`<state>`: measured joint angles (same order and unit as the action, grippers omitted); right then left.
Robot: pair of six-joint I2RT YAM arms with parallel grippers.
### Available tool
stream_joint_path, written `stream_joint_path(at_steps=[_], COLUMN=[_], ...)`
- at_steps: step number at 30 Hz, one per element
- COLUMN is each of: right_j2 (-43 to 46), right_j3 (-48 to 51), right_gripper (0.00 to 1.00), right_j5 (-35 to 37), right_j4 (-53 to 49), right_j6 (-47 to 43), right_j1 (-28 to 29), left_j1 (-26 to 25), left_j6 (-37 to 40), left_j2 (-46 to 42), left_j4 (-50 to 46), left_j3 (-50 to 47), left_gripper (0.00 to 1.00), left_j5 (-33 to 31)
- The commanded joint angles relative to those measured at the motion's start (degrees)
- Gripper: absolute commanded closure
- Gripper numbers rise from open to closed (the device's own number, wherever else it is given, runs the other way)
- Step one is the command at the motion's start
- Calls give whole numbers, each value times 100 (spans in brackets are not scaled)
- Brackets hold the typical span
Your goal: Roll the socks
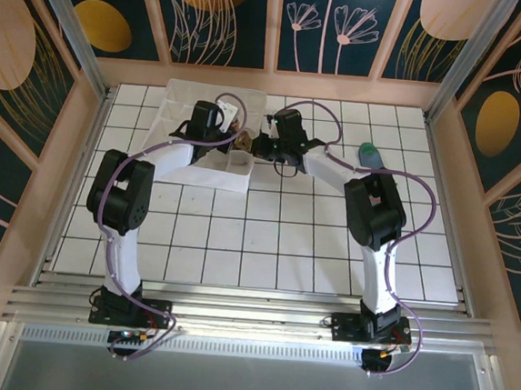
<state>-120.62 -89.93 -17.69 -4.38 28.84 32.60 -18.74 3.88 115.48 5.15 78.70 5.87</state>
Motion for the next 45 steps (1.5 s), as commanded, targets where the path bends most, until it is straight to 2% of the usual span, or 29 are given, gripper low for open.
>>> stream_joint_path(at_steps=[1, 7, 10, 13, 17, 21, 27, 29, 31, 40, 45], right_j2=[-262, -214, -182, -188, -210, -212, -199, -219, -234, -119, 242], right_j3=[-4, 11, -14, -59, -64, -86, -186, -280, -394, -1094, -1017], right_gripper=[94, 95, 95, 95, 95, 95, 95, 95, 93, 72, 66], right_j5=[-50, -6, 6, 44, 45, 64, 64, 40, 29, -59, -56], right_j4=[-390, -384, -362, -370, -381, -392, -436, -471, -513, -972, -1141], right_j6=[-279, -269, -247, -265, -278, -300, -365, -401, -447, -669, -776], right_j1=[45, 12, -26, -56, -78, -87, -87, -87, -87, -175, -509], left_j1=[91, 103, 99, 107, 132, 215, 332, 371, 400, 410, 412], left_j6=[-208, -406, -575, -552, -299, -274, -222, -203, -196, -552, -598], left_j2=[282, 522, 200, -206, -383, -602, -754, -738, -752, -1003, -1091], left_j4=[343, 473, 1149, 1695, 1237, 1180, 576, 310, 161, 206, 153], left_j3=[-35, 74, -578, -1079, -821, -783, -276, -21, 139, 102, 109], left_gripper=[89, 81, 68, 47, 35, 23, 15, 1, 1, 1, 1], left_j5=[309, 176, -26, 9, 191, 350, 803, 947, 1014, 742, 1377])
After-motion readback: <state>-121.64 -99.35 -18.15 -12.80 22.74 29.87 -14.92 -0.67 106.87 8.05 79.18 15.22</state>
